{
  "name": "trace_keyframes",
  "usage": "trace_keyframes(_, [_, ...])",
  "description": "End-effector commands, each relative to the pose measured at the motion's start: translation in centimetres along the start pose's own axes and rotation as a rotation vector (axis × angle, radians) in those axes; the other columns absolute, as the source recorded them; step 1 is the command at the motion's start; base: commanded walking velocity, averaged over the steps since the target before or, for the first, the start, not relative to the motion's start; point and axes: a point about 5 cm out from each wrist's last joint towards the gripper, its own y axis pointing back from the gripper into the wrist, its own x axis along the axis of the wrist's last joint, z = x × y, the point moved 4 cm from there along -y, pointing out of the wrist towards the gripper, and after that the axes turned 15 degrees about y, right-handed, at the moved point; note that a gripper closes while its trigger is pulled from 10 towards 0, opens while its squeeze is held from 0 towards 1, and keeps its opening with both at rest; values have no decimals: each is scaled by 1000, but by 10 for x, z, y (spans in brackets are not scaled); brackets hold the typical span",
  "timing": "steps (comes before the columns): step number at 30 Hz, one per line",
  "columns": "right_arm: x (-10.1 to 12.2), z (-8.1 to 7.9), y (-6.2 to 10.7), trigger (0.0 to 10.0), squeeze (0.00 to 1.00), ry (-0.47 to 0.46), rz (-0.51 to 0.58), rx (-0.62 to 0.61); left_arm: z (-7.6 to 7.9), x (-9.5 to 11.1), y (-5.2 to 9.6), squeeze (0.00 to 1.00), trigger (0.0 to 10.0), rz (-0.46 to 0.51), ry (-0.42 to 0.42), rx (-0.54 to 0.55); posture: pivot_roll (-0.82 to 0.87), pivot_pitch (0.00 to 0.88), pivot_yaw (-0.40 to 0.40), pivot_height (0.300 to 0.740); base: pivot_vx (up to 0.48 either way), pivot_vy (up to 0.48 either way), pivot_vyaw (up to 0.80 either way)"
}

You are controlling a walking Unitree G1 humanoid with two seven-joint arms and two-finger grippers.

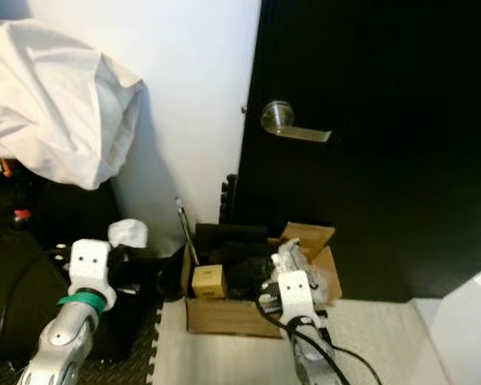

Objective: Clean up the room

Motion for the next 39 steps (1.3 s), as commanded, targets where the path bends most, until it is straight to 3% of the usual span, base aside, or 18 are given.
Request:
trace_keyframes(1, [-9, 0, 1, 10000, 0, 7, -28, 9, 7, -7, 2, 0, 10000, -23, 0, -29, 24, 17, 60, 740, 285, 0, 0])
trace_keyframes(8, [-14, 11, 3, 10000, 0, -17, -46, -46, 16, -13, -4, 0, 10000, -49, -11, -83, -12, 1, 82, 740, 286, 0, 0])
trace_keyframes(16, [-13, -4, 6, 10000, 0, -20, -43, -11, 16, -13, -6, 0, 10000, -50, 29, -79, 7, 7, 75, 740, 65, 0, 0])
trace_keyframes(27, [-14, 0, 6, 10000, 0, -22, -44, -25, 17, -15, -3, 0, 10000, -48, 19, -90, -7, 17, 101, 740, 0, 0, 0])
trace_keyframes(39, [-21, 5, 11, 10000, 0, -27, -58, -49, 26, -17, -4, 0, 10000, -52, 28, -125, -17, 14, 106, 740, 0, -343, 0])
